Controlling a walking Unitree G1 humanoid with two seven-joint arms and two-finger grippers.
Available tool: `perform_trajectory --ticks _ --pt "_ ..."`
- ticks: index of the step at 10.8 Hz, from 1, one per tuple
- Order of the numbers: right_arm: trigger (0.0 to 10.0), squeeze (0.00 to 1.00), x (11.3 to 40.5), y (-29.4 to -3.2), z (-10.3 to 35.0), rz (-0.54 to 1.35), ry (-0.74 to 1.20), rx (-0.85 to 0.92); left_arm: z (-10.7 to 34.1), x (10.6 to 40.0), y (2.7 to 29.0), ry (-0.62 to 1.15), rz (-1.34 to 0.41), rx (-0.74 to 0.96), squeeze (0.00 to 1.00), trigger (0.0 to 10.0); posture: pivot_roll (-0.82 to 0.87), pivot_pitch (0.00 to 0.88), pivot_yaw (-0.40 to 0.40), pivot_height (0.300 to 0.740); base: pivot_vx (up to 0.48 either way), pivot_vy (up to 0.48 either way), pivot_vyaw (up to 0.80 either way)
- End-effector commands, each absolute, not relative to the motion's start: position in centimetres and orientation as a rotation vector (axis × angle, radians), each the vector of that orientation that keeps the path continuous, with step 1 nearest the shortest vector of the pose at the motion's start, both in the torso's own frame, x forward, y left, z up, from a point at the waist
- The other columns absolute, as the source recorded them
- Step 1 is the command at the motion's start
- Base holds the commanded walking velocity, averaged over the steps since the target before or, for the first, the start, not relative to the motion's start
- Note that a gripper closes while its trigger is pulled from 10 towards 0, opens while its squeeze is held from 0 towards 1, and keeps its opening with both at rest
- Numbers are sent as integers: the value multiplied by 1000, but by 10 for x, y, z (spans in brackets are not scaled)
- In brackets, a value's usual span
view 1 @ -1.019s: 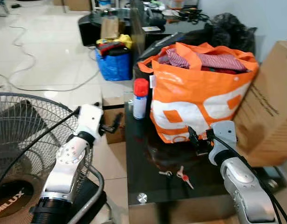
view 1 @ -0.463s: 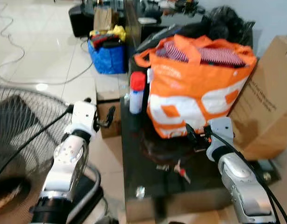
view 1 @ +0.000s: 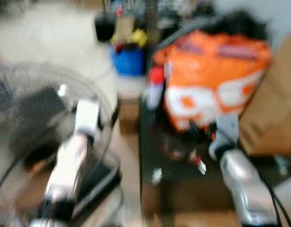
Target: Hang keys on a hook
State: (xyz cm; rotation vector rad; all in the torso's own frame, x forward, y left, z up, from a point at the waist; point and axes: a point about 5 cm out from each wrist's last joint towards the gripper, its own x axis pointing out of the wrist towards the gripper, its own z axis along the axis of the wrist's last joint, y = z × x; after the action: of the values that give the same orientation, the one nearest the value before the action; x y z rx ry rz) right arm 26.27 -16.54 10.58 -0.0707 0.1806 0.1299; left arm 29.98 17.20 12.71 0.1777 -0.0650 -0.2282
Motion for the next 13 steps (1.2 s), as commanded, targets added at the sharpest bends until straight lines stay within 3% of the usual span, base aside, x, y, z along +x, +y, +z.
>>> perform_trajectory --ticks 1,4,11,13 --pt "10000 0 265 -170 110 113 166 -72 130 302 176 -69 -210 183 373 10000 -143 0 -12 740 0 0 0" --pt "10000 0 264 -171 99 110 214 -78 116 298 181 -17 -184 213 380 10000 -145 0 -10 740 0 0 0" --pt "10000 0 265 -165 93 122 225 -62 114 287 176 -22 -204 275 380 10000 -118 0 4 740 0 -388 0" --pt "10000 0 261 -163 90 115 242 -50 114 291 176 -9 -205 261 325 10000 -122 0 1 740 0 0 0"
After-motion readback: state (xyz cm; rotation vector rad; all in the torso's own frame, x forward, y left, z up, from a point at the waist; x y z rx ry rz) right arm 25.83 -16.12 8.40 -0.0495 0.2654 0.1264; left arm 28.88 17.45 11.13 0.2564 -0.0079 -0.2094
